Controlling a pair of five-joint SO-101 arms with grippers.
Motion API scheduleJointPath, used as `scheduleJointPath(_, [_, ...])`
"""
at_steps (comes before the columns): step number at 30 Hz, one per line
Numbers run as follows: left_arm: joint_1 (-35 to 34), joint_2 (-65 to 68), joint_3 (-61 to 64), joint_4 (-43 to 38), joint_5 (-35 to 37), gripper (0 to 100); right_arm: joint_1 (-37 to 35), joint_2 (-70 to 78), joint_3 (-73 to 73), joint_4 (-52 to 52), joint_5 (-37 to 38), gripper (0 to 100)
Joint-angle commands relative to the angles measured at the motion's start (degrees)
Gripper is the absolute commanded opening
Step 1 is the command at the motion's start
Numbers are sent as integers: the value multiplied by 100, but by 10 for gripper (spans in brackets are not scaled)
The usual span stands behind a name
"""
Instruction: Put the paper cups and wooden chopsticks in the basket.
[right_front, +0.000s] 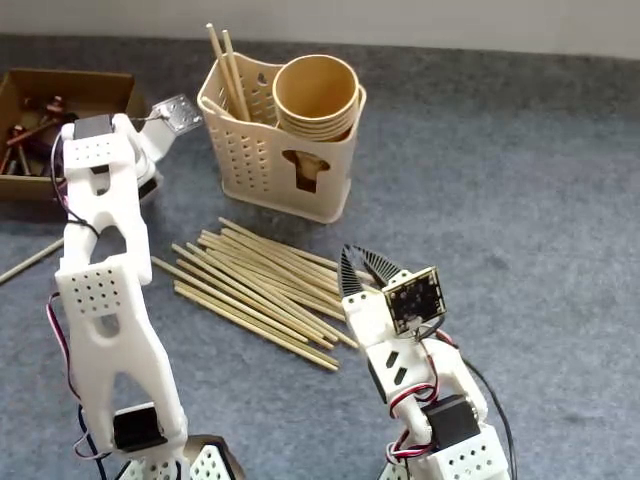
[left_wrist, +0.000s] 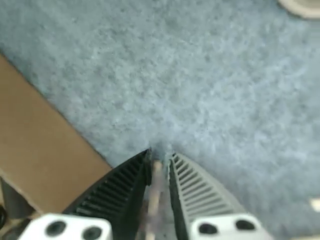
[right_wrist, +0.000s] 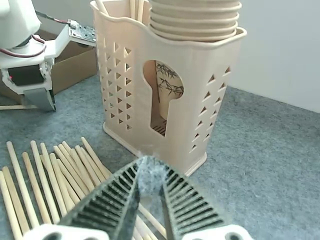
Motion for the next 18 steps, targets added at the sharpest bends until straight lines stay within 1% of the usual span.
scheduleJointPath(1, [-233, -48, -479, 756, 26, 57, 31, 40, 884, 31, 9, 9])
scheduleJointPath(6, [-207, -31, -1270, 1785, 35, 7, 31, 40, 884, 31, 9, 9])
scheduleJointPath(11, [-321, -48, -1314, 1855, 53, 7, 31, 40, 884, 31, 9, 9])
scheduleJointPath(15, [-426, -84, -1332, 1873, 536, 7, 31, 40, 884, 31, 9, 9])
scheduleJointPath(18, [-462, -409, -1235, 1881, 659, 7, 31, 40, 884, 31, 9, 9])
